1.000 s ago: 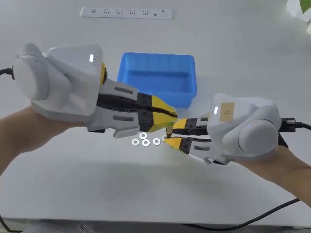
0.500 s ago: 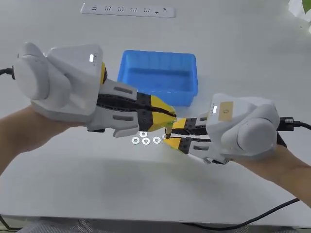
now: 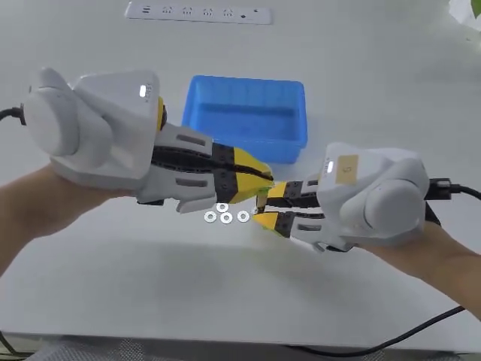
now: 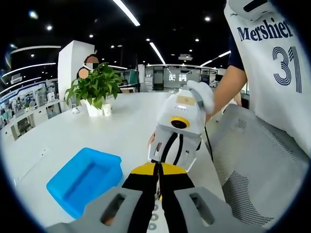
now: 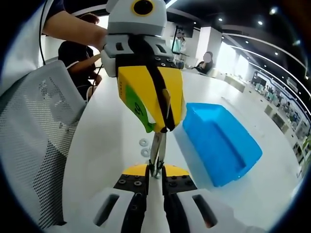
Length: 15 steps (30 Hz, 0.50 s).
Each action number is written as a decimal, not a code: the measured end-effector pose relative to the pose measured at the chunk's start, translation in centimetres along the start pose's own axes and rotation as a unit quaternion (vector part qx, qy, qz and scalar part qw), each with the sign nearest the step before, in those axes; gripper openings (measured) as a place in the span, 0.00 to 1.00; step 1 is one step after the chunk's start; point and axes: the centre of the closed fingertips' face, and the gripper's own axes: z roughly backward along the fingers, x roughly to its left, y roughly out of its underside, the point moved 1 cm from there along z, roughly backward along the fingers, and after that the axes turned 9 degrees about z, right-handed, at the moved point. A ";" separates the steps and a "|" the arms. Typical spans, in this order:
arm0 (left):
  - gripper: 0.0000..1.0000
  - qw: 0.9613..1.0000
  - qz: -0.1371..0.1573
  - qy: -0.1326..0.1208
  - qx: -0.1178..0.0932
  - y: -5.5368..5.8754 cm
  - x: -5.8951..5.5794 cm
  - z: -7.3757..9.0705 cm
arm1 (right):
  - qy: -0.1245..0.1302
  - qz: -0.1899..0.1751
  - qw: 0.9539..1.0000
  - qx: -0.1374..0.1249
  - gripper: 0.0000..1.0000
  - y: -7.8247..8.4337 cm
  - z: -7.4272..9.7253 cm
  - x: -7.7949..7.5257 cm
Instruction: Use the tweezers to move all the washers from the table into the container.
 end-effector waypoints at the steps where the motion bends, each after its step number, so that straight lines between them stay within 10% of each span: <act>1: 0.04 1.000 0.001 0.000 0.000 0.0 0.0 0.0 | 0.000 0.000 1.000 0.000 0.11 0.0 0.0 0.0; 15: 0.04 1.000 0.007 -0.011 0.001 0.1 0.0 0.6 | -0.001 0.000 1.000 0.001 0.10 -0.3 -0.1 0.0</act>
